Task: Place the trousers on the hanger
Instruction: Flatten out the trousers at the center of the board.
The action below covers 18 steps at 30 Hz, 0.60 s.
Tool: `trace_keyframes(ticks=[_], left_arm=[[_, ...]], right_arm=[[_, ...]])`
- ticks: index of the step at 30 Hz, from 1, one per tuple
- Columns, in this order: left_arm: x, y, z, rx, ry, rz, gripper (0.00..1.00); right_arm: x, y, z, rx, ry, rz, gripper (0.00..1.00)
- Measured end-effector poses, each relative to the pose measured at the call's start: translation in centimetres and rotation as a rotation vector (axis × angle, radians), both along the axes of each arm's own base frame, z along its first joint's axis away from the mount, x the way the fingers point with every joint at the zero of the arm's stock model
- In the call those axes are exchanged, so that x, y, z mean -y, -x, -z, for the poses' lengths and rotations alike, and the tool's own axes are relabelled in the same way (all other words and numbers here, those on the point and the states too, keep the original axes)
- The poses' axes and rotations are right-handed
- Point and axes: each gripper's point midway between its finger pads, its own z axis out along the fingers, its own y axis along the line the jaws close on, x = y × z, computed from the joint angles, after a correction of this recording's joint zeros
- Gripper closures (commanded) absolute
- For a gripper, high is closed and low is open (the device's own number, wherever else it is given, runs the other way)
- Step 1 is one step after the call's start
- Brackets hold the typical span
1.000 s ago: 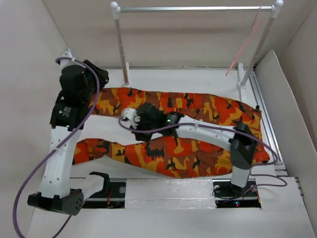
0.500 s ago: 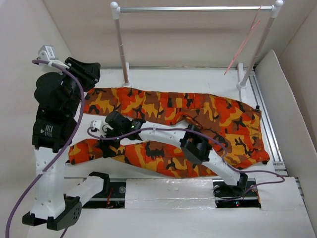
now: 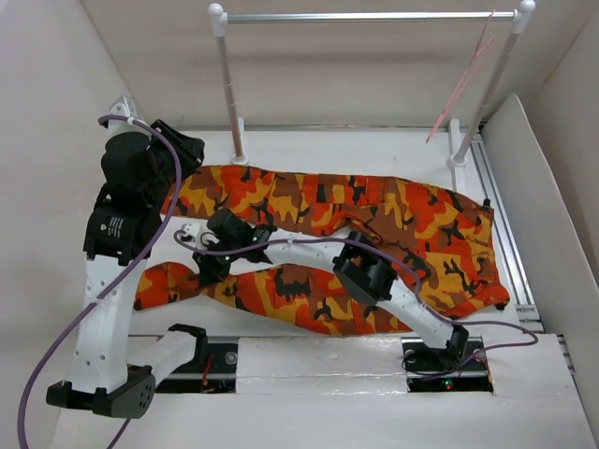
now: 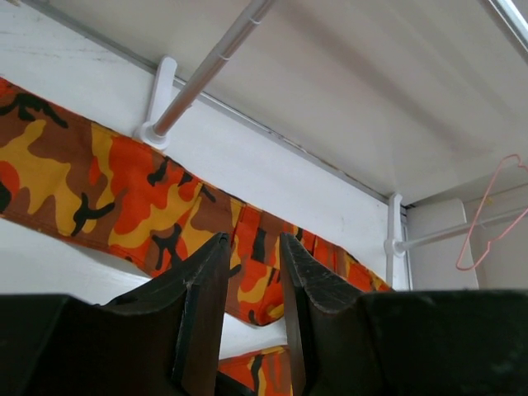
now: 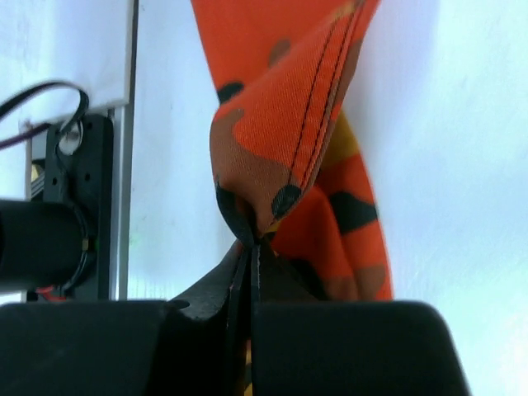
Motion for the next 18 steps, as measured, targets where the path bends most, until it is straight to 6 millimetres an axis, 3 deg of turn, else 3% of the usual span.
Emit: trace_keyframes(ticks=[3, 5, 7, 10, 12, 14, 15, 16, 18], left_arm=[[-0.6, 0.0, 0.3, -0.009, -0.022, -0.029, 0.73], [-1.2, 0.1, 0.5, -0.016, -0.042, -0.052, 0.73], [-1.7, 0.0, 0.6, -0.026, -0.067, -0.076, 0.73], [-2.4, -0.6, 0.5, -0.036, -0.105, -0.106, 0.71], [-2.8, -1.3, 1.0, -0.061, -0.135, -0.127, 0.68], [-3.2, -2.2, 2.1, -0.100, -0.165, -0.146, 0.62], [-3.5, -2.8, 3.1, -0.134, -0.186, -0.159, 0.62], [-3.8, -3.4, 4.1, -0.158, -0.200, -0.168, 0.57], [-4.4, -3.9, 6.4, -0.216, -0.225, -0.185, 0.54]], right_arm=[[1.9, 0.9, 0.4, -0.006, 0.024, 0.002, 1.00], [3.8, 1.8, -0.5, -0.019, 0.040, -0.004, 1.00], [5.3, 2.6, -3.2, -0.017, 0.017, -0.020, 1.00], [6.5, 2.4, -9.5, 0.014, -0.089, -0.038, 1.00], [6.9, 0.6, -13.0, 0.044, -0.155, -0.021, 0.95], [6.8, -3.1, -14.7, 0.073, -0.201, 0.026, 0.78], [6.8, -5.5, -14.4, 0.079, -0.204, 0.061, 0.78], [7.0, -7.9, -13.3, 0.068, -0.186, 0.106, 0.70], [7.6, -12.5, -10.1, 0.030, -0.147, 0.199, 0.61]])
